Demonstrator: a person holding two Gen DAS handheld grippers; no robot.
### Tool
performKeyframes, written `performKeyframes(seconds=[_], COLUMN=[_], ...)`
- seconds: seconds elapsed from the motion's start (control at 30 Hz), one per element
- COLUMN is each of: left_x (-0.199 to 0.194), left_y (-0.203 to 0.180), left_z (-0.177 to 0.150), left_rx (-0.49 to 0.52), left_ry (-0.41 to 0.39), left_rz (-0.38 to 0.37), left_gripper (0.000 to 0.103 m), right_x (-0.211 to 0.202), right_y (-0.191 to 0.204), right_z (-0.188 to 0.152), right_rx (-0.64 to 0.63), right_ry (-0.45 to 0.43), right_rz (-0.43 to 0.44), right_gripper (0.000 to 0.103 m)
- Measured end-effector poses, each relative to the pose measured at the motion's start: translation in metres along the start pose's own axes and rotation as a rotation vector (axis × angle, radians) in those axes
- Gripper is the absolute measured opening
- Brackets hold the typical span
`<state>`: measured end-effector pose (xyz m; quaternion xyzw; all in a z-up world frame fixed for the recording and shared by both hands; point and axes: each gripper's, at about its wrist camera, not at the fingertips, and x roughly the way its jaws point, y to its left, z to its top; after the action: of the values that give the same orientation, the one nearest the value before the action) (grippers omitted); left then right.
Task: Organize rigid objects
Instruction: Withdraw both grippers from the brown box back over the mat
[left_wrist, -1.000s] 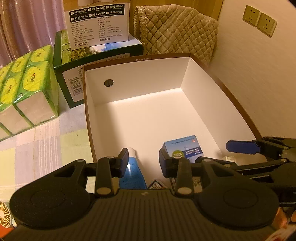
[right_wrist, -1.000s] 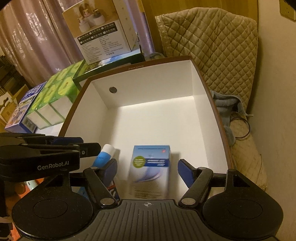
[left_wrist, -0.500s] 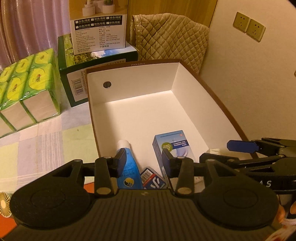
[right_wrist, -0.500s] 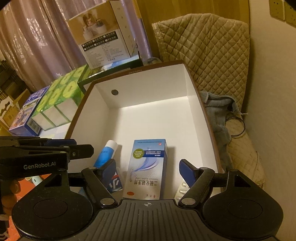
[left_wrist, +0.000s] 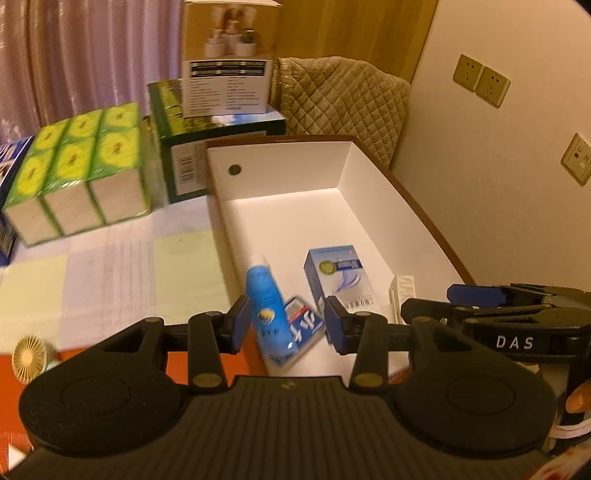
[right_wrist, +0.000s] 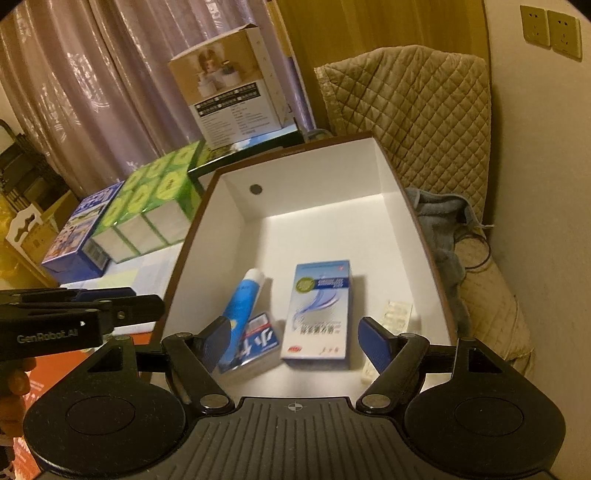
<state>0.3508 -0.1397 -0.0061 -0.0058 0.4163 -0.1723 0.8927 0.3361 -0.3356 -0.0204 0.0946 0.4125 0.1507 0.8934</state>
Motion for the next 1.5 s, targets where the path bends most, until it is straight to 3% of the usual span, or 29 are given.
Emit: performKeyframes(seconds=[0.67,1.07,1.5], left_x=[-0.09,-0.12,-0.142], left_y=[0.068,0.108,0.143], left_z=[-0.086,-0.131,-0.165], left_rx=[-0.145,-0.22,-0.297], left_ry=[-0.015,0.02,0.033], left_rz=[0.08,0.164,0.25], left_gripper=[0.039,0.039,0.039], right_x=[-0.03,-0.014,0.007], right_y=[0.073,0.12,0.157], right_z=[-0.063,-0.101,-0.118], right_rx=[-0.064,-0.145,-0.227], right_ry=[0.042,0.146,0.198], right_rz=[0.077,0.15,0.188], right_gripper=[0.073,0.073,0.073])
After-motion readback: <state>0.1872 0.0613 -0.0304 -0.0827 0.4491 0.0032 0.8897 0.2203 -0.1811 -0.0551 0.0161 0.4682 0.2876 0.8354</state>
